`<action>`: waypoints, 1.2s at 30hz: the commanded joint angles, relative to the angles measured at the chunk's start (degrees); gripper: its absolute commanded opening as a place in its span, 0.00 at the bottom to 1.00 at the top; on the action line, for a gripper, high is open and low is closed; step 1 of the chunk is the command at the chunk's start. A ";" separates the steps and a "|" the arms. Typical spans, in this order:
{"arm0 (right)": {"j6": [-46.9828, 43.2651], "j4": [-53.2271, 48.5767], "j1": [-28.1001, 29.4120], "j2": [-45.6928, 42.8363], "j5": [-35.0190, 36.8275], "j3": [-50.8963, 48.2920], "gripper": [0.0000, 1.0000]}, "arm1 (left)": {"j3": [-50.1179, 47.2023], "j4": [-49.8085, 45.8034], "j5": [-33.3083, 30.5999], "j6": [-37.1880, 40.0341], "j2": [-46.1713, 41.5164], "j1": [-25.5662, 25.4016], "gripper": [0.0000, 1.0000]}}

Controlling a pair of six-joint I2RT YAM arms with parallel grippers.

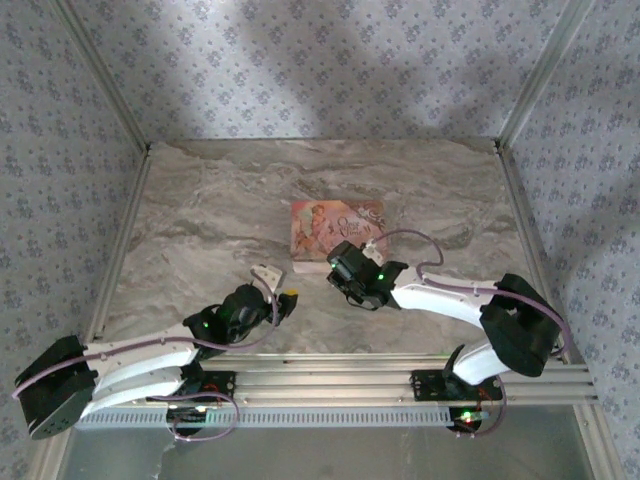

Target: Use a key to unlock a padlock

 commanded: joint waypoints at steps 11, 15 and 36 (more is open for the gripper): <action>8.96 1.13 -0.04 1.65 6.25 1.68 0.00 | 1.86 -4.75 4.22 -4.16 -5.23 0.85 0.54; 7.50 0.91 -0.30 3.02 6.97 4.35 0.00 | 1.52 -8.89 4.04 -4.09 -9.74 0.88 0.54; 13.83 3.97 1.21 6.06 13.29 5.24 0.00 | -0.22 -16.36 2.38 -4.53 -20.05 0.93 0.54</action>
